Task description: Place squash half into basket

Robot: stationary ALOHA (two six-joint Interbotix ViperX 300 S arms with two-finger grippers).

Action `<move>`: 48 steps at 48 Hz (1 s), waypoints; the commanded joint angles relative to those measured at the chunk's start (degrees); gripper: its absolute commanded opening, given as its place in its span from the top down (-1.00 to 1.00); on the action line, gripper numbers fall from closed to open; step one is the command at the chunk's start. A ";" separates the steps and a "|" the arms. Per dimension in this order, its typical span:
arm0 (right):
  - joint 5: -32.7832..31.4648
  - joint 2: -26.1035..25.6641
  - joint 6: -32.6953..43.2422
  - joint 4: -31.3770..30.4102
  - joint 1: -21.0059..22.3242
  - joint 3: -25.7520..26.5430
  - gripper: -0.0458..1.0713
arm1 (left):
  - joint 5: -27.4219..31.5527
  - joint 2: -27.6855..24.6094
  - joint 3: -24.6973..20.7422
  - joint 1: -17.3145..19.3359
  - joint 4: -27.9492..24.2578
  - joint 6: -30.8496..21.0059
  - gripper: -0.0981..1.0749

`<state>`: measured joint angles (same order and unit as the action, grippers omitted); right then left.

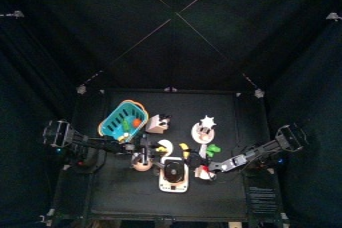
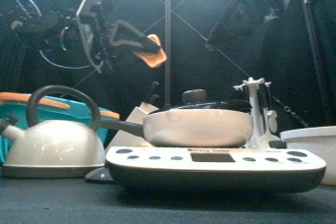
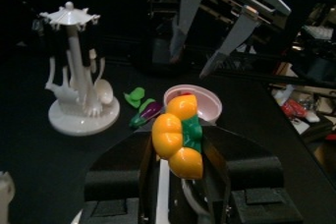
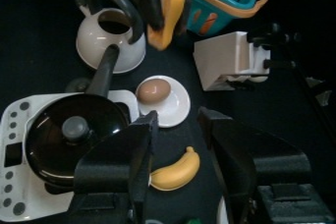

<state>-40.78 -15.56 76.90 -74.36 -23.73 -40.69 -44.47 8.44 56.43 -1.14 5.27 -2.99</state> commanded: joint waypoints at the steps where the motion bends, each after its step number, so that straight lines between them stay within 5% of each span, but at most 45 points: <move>1: -1.76 -1.49 0.18 0.62 -0.88 0.62 -0.46 | -0.53 4.13 2.02 0.62 0.18 0.09 -0.19; 15: -3.60 -1.32 0.18 3.25 -1.93 0.44 -0.46 | 1.41 15.29 9.76 5.10 1.49 0.09 -0.20; 34: -2.46 1.23 0.18 9.32 -2.46 -0.62 -0.46 | 18.19 36.83 19.51 19.34 2.46 0.26 -0.22; 48: -2.72 1.23 0.18 11.51 -2.11 -2.20 -0.46 | 30.85 41.92 20.57 28.21 2.29 0.09 -0.54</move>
<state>-43.33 -13.71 76.99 -63.37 -26.10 -42.98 -16.26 50.36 77.78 25.22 7.73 -2.90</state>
